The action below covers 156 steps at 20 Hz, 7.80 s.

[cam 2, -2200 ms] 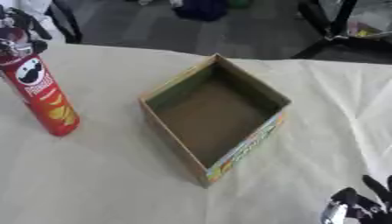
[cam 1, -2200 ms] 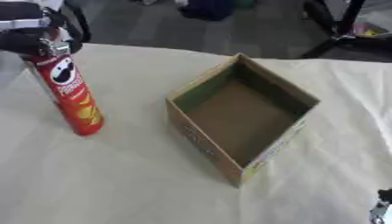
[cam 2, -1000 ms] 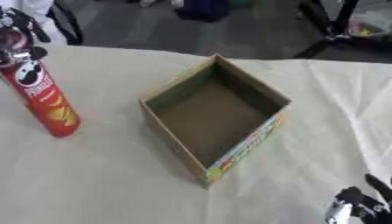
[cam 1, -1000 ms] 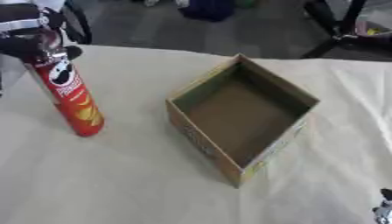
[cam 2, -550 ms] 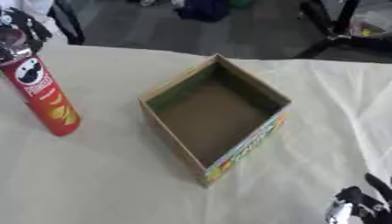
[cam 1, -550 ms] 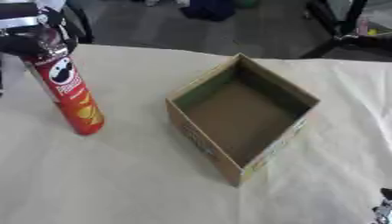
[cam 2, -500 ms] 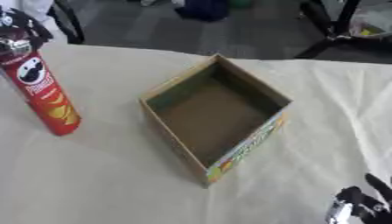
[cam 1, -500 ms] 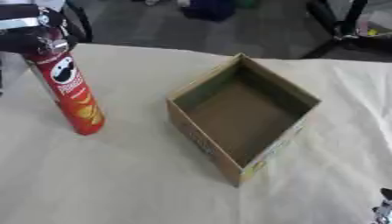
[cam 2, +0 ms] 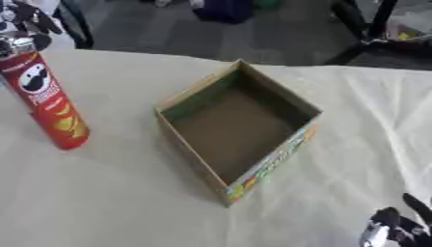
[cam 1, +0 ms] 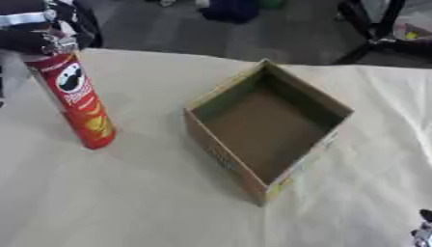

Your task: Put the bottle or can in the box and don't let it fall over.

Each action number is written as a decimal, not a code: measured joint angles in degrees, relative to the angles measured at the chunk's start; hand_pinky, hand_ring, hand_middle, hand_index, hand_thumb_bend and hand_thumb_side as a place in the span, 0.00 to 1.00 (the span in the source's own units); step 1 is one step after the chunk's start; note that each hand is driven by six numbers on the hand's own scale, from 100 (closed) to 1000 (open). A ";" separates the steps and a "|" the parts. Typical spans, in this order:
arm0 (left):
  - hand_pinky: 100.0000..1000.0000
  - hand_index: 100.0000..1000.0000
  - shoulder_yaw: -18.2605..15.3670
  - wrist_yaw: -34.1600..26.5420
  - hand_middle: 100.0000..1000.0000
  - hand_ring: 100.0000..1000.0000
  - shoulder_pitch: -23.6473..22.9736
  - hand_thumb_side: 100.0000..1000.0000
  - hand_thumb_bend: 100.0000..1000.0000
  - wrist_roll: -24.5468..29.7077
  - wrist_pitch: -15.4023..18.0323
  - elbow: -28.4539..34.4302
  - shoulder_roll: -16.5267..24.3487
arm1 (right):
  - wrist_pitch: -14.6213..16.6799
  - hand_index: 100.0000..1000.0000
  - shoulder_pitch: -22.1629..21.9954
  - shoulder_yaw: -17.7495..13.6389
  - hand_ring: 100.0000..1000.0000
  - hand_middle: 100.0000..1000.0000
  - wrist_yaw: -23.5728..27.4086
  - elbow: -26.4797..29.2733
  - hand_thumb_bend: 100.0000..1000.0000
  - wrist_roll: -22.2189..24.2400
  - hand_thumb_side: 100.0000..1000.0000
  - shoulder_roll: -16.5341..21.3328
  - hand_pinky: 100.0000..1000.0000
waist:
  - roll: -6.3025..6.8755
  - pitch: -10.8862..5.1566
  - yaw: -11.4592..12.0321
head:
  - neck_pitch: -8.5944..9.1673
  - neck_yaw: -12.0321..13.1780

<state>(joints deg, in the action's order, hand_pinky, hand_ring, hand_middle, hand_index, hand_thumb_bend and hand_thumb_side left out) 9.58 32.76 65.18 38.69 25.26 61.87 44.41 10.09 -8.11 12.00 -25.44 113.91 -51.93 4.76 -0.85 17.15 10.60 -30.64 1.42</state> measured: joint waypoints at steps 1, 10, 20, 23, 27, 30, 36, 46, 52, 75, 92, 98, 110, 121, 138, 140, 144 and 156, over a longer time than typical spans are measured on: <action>0.66 0.85 -0.01 0.15 0.79 0.82 0.00 1.00 0.13 -0.08 0.08 0.00 0.05 | 0.00 0.95 0.00 0.00 0.52 0.71 0.00 0.00 0.00 0.00 0.59 0.00 0.30 | 0.00 0.00 0.02 | 0.00 0.00; 0.65 0.83 -0.02 2.02 0.78 0.81 -0.69 1.00 0.16 -1.04 1.04 0.40 1.29 | 0.00 0.95 -0.01 -0.02 0.52 0.71 0.00 0.00 0.00 0.00 0.59 0.00 0.30 | -0.02 0.00 0.22 | -0.01 -0.03; 0.61 0.82 0.04 1.83 0.76 0.78 -1.73 1.00 0.18 -1.57 1.57 0.75 1.99 | 0.01 0.95 -0.01 -0.15 0.53 0.71 0.00 0.00 0.00 0.00 0.59 0.00 0.30 | -0.02 0.00 0.29 | -0.01 -0.05; 0.60 0.82 0.05 2.04 0.76 0.78 -1.79 1.00 0.19 -1.78 1.78 0.74 1.99 | 0.02 0.95 -0.01 -0.15 0.53 0.71 0.00 0.00 0.00 0.00 0.59 0.00 0.30 | -0.02 0.00 0.07 | -0.01 -0.05; 0.57 0.82 0.07 2.17 0.76 0.76 -1.89 1.00 0.21 -2.08 2.08 0.71 1.99 | 0.03 0.95 0.00 -0.16 0.53 0.71 0.00 0.00 0.00 0.00 0.59 0.01 0.30 | 0.00 0.00 0.06 | -0.01 -0.04; 0.54 0.82 0.09 2.49 0.76 0.75 -2.17 1.00 0.27 -2.31 2.31 0.67 1.99 | 0.03 0.95 0.01 -0.28 0.53 0.71 0.00 0.00 0.00 0.00 0.59 0.01 0.30 | 0.00 0.00 0.04 | -0.01 -0.03; 0.51 0.83 0.28 3.50 0.77 0.74 -2.28 1.00 0.34 -2.88 2.88 0.24 1.99 | 0.08 0.95 0.01 -0.30 0.53 0.71 0.00 0.00 0.00 0.02 0.59 0.01 0.30 | 0.00 0.00 -0.03 | 0.00 -0.02; 0.50 0.82 0.39 4.00 0.76 0.73 -2.79 1.00 0.30 -3.65 3.65 -0.03 2.41 | 0.20 0.95 0.04 -0.30 0.53 0.71 0.00 0.00 0.00 0.12 0.59 0.01 0.30 | 0.00 0.00 -0.02 | 0.00 0.00; 0.44 0.82 0.41 2.96 0.74 0.69 -3.18 1.00 0.30 -4.05 4.05 -0.72 2.50 | 0.20 0.95 0.04 -0.30 0.53 0.71 0.00 0.00 0.00 0.12 0.59 0.01 0.30 | -0.02 0.00 -0.09 | 0.00 0.01; 0.40 0.82 1.39 -1.21 0.73 0.66 -4.38 1.00 0.23 -4.72 4.72 -1.40 2.88 | 0.20 0.95 0.58 -0.30 0.53 0.71 0.01 0.00 0.00 0.12 0.59 -0.50 0.30 | -0.19 0.17 -0.53 | 0.08 0.18; 0.34 0.65 1.45 1.11 0.55 0.59 -4.32 0.32 0.31 -5.73 5.72 -1.44 2.89 | 0.22 0.95 1.02 -0.31 0.52 0.71 0.01 0.00 0.00 0.13 0.59 -0.55 0.30 | 0.00 0.32 -0.77 | 0.07 0.22; 0.34 0.64 1.42 1.00 0.53 0.59 -4.20 0.22 0.29 -5.25 5.24 -1.44 2.90 | 0.37 0.95 1.02 -0.31 0.52 0.71 0.05 0.00 0.00 0.09 0.60 -0.55 0.30 | 0.05 0.33 -0.79 | 0.06 0.22; 0.26 0.46 1.06 -1.32 0.40 0.50 -4.26 0.23 0.34 -4.15 4.14 0.01 2.90 | 0.55 0.95 1.03 -0.32 0.52 0.71 0.48 0.00 0.00 0.00 0.60 -0.55 0.30 | -0.04 0.57 -0.76 | 0.06 0.20; 0.14 0.20 1.72 -5.18 0.06 0.43 -4.80 0.17 0.39 -4.02 4.02 2.47 2.88 | 1.05 0.94 1.04 -0.64 0.52 0.70 0.79 0.00 0.00 0.03 0.60 -0.55 0.30 | -0.04 0.70 -0.80 | 0.04 0.14; 0.09 0.11 1.85 -8.16 0.00 0.40 -4.61 0.18 0.41 -3.89 3.89 4.28 1.68 | 1.92 0.94 0.94 -0.84 0.52 0.70 1.06 0.00 0.00 0.19 0.60 -0.29 0.31 | 0.03 0.64 -0.93 | -0.02 -0.10; 0.08 0.11 1.84 -8.78 0.00 0.39 -4.21 0.18 0.41 -3.72 3.71 4.59 1.47 | 2.05 0.94 0.85 -0.99 0.52 0.70 1.10 0.00 0.00 0.21 0.60 -0.03 0.31 | 0.12 0.61 -0.88 | -0.02 -0.11; 0.06 0.10 1.84 -9.45 0.00 0.38 -3.45 0.18 0.41 -3.50 3.49 5.12 1.43 | 2.26 0.94 0.71 -1.04 0.52 0.70 1.30 0.00 0.00 0.22 0.61 0.26 0.31 | 0.52 0.49 -0.86 | -0.04 -0.13; 0.01 0.09 2.15 -13.41 0.00 0.37 0.15 0.17 0.41 -3.10 3.10 6.65 0.82 | 2.81 0.94 0.07 -1.72 0.52 0.70 1.60 0.00 0.00 0.25 0.60 1.42 0.32 | 1.41 -1.05 -0.91 | -1.02 -0.56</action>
<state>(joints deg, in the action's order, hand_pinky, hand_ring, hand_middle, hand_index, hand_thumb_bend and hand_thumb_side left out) 11.73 19.36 65.33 35.58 28.35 68.52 45.24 12.90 -8.04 10.28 -23.84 113.91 -51.68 6.18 0.56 16.10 9.69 -31.66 0.86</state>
